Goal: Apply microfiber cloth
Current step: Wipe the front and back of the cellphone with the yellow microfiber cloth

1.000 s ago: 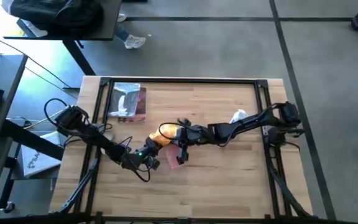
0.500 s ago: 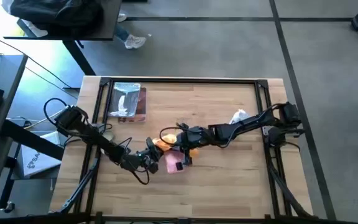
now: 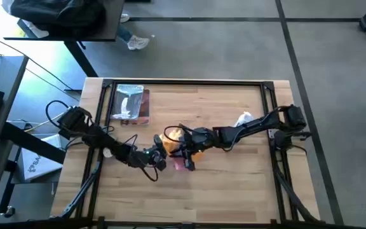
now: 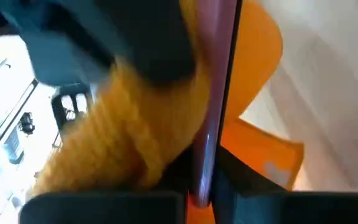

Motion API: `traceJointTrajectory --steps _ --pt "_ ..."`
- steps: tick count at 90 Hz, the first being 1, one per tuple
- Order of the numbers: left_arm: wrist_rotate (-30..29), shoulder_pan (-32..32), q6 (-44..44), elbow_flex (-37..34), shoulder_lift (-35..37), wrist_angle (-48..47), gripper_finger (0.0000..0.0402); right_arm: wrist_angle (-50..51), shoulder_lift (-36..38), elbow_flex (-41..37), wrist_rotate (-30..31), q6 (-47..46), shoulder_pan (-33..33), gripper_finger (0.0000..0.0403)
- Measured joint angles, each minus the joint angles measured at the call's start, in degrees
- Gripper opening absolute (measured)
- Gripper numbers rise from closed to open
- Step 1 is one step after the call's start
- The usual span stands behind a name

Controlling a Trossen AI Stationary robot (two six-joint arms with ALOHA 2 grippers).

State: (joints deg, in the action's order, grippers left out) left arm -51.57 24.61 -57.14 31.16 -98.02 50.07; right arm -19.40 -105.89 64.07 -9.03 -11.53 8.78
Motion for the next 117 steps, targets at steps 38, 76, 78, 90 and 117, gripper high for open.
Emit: traceJointTrajectory --steps 38,76,78,90,117 --pt "0.89 -0.62 12.06 -0.06 -0.09 -7.49 0.0012 5.08 1.88 0.11 -5.95 -1.25 0.08 0.0000" --pt "2.06 -0.66 25.90 -0.15 -0.09 -11.80 0.0012 16.51 12.29 0.02 -14.12 4.03 0.39 0.0000" --pt "2.36 -0.66 26.95 -0.15 -0.07 -11.97 0.0012 17.28 13.16 0.02 -14.06 4.42 0.38 0.0000" --pt "3.94 -0.64 35.45 -0.15 -0.07 -14.04 0.0012 21.43 19.24 0.02 -12.25 6.64 0.26 0.0000" --pt "22.69 -2.92 64.99 0.80 6.61 -27.09 0.0012 34.95 32.28 0.02 9.35 8.14 0.26 0.0000"
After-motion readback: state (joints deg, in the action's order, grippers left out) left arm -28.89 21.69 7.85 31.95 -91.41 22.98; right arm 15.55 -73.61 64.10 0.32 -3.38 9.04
